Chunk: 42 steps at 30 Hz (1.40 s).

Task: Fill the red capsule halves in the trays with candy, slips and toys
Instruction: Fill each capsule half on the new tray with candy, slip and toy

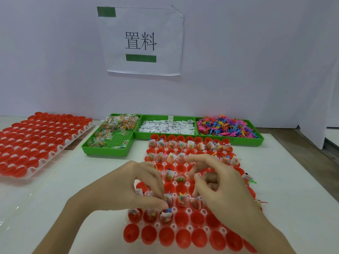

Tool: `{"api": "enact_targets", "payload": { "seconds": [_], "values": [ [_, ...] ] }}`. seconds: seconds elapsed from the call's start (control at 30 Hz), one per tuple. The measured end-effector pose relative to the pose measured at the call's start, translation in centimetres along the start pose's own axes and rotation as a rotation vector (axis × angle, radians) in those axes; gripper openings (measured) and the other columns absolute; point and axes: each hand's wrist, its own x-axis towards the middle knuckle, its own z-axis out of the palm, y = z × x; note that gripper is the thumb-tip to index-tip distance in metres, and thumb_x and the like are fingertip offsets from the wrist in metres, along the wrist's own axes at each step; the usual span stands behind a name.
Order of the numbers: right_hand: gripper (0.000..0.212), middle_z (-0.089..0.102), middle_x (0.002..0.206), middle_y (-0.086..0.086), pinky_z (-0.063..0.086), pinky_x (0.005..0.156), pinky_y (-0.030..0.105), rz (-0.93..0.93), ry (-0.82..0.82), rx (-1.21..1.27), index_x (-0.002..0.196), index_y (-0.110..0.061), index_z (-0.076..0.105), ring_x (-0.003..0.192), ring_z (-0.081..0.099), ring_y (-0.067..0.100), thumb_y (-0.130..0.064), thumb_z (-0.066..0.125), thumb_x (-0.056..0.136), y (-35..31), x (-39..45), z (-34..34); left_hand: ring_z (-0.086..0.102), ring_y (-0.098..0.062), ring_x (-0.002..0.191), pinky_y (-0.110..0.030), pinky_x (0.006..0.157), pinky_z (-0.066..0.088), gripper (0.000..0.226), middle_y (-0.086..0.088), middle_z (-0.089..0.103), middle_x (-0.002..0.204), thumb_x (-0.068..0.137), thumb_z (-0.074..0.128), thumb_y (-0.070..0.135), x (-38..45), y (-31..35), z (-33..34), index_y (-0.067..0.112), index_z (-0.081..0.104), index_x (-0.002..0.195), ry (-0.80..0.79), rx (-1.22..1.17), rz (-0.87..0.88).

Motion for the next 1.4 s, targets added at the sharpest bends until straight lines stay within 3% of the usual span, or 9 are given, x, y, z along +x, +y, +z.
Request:
{"api": "enact_targets", "payload": {
  "seconds": [0.1,0.17,0.3,0.47,0.67,0.87,1.0,1.17,1.4],
  "values": [
    [0.044,0.065,0.092,-0.008,0.045,0.052,0.019,0.01,0.079,0.022,0.112,-0.046,0.062,0.054,0.057,0.01,-0.006,0.06,0.094,0.5,0.4,-0.4,0.065,-0.02,0.091,-0.034,0.085,0.051,0.021,0.007,0.074,0.091,0.087,0.077,0.053,0.4,-0.9,-0.3,0.033,0.081,0.084,0.105,-0.033,0.104],
    [0.041,0.065,0.091,-0.009,0.044,0.051,0.02,0.014,0.103,0.026,0.113,-0.044,0.062,0.05,0.052,0.008,-0.007,0.06,0.095,0.8,0.6,-0.7,0.065,-0.022,0.09,-0.034,0.085,0.05,0.023,0.004,0.074,0.089,0.091,0.07,0.053,0.6,-1.2,-0.8,0.035,0.082,0.085,0.215,-0.067,0.071],
    [0.042,0.065,0.091,-0.013,0.056,0.053,0.035,0.016,0.182,0.036,0.11,-0.047,0.062,0.052,0.06,0.02,-0.007,0.06,0.096,1.1,1.1,-1.2,0.067,-0.014,0.089,-0.032,0.078,0.051,0.022,0.008,0.076,0.091,0.094,0.064,0.046,1.3,-3.3,-1.3,0.034,0.081,0.088,0.55,-0.053,-0.111],
    [0.041,0.059,0.093,-0.018,0.047,0.054,0.012,0.012,0.231,0.013,0.119,-0.038,0.059,0.053,0.054,0.004,-0.007,0.064,0.093,0.9,1.3,-1.3,0.064,-0.013,0.094,-0.034,0.08,0.051,0.019,0.005,0.072,0.11,0.097,0.067,0.032,2.8,-6.8,-2.5,0.019,0.076,0.108,0.799,0.125,-0.429],
    [0.042,0.059,0.089,-0.015,0.048,0.05,0.017,0.009,0.204,0.004,0.128,-0.036,0.055,0.054,0.055,0.006,-0.009,0.063,0.097,0.8,1.4,-1.2,0.065,-0.031,0.114,-0.044,0.099,0.051,0.029,-0.014,0.07,0.128,0.098,0.064,0.016,5.8,-11.0,-7.7,0.005,0.071,0.123,0.563,0.555,-0.557],
    [0.044,0.058,0.088,-0.014,0.044,0.052,0.013,0.032,0.176,0.023,0.128,-0.038,0.05,0.052,0.051,0.003,-0.01,0.06,0.097,1.0,1.4,-1.2,0.065,-0.006,0.095,-0.024,0.088,0.053,0.031,0.007,0.072,0.123,0.092,0.075,0.029,6.7,-13.3,-10.5,0.022,0.072,0.122,0.127,0.619,-0.413],
    [0.047,0.058,0.083,-0.016,0.046,0.054,0.012,0.009,0.171,0.03,0.123,-0.041,0.05,0.05,0.049,0.002,-0.008,0.062,0.092,1.1,1.4,-1.3,0.065,-0.002,0.088,-0.003,0.073,0.042,0.03,0.011,0.074,0.112,0.09,0.078,0.017,7.8,-13.6,-9.5,0.024,0.075,0.118,0.099,0.648,-0.339],
    [0.043,0.055,0.082,-0.012,0.05,0.058,0.017,-0.017,0.157,0.019,0.118,-0.045,0.05,0.053,0.05,0.004,-0.013,0.061,0.092,1.0,1.3,-1.2,0.059,0.003,0.075,-0.003,0.061,0.039,0.035,0.012,0.07,0.093,0.083,0.074,0.001,8.0,-13.6,-9.1,0.022,0.076,0.111,0.131,0.647,-0.357],
    [0.032,0.058,0.086,-0.007,0.052,0.059,0.02,0.004,0.162,0.001,0.122,-0.042,0.048,0.057,0.056,0.008,-0.028,0.062,0.096,0.9,1.3,-1.2,0.061,0.002,0.063,-0.011,0.055,0.044,0.032,0.018,0.066,0.067,0.075,0.091,0.021,7.2,-14.4,-9.5,0.033,0.063,0.065,0.256,0.656,-0.312]
  ]
}}
